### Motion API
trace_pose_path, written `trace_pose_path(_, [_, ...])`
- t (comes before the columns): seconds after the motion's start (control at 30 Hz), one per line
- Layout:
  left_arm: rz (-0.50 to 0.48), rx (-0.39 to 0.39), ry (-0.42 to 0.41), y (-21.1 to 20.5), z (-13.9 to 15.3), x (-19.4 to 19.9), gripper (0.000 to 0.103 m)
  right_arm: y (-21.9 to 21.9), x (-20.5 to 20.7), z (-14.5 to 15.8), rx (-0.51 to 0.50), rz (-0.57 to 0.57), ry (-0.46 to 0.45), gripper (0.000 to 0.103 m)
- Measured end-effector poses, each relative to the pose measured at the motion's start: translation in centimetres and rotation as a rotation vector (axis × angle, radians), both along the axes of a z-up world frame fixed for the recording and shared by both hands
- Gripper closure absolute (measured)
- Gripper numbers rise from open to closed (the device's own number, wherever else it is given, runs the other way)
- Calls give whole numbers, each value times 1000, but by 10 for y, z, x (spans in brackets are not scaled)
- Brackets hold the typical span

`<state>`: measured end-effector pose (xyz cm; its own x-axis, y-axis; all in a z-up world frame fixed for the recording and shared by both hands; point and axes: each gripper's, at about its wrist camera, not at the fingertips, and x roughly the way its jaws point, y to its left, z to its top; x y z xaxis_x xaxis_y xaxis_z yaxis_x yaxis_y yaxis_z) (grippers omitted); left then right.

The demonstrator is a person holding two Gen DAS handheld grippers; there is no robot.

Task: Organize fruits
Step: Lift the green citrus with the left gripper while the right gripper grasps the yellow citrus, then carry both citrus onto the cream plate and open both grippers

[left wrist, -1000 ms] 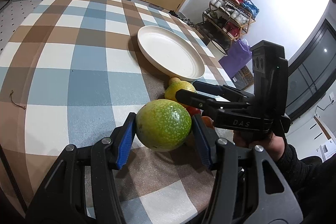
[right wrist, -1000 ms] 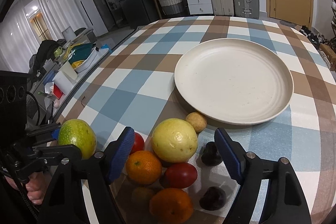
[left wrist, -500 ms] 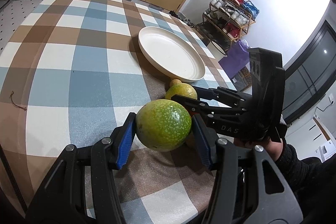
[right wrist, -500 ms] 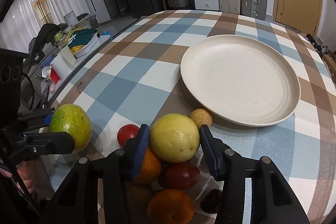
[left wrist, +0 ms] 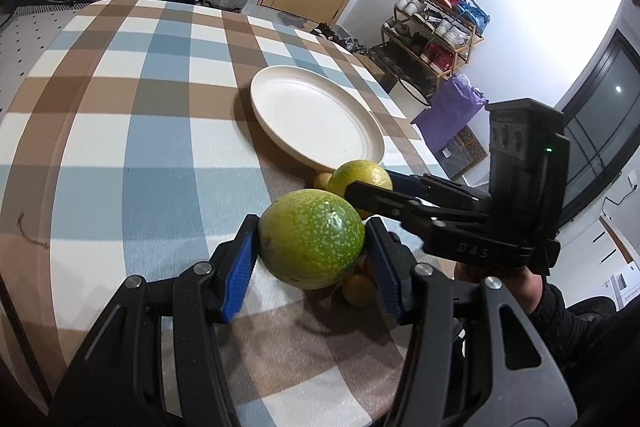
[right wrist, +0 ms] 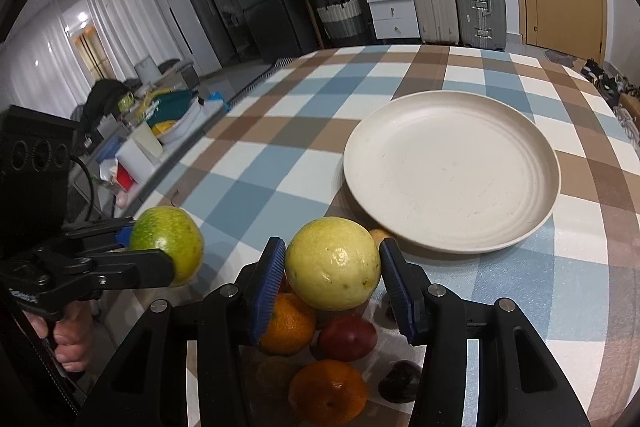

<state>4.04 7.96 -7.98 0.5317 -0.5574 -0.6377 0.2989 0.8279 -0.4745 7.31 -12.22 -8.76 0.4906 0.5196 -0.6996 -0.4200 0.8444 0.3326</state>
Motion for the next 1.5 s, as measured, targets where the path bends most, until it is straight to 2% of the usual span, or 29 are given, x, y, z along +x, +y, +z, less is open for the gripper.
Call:
trace_pose_path(0.33, [-19, 12, -8, -20, 15, 40, 52, -30, 10, 29, 156, -23, -64, 53])
trace_pose_path(0.8, [-47, 1, 46, -52, 18, 121, 52, -65, 53, 35, 195, -81, -56, 53])
trace_pose_path(0.93, [-58, 44, 77, -67, 14, 147, 52, -73, 68, 31, 200, -99, -46, 53])
trace_pose_path(1.17, [-83, 58, 116, -86, -2, 188, 52, -85, 98, 14, 197, -139, -2, 53])
trace_pose_path(1.5, [-100, 79, 155, -99, -30, 215, 52, -86, 118, -10, 177, -147, 57, 53])
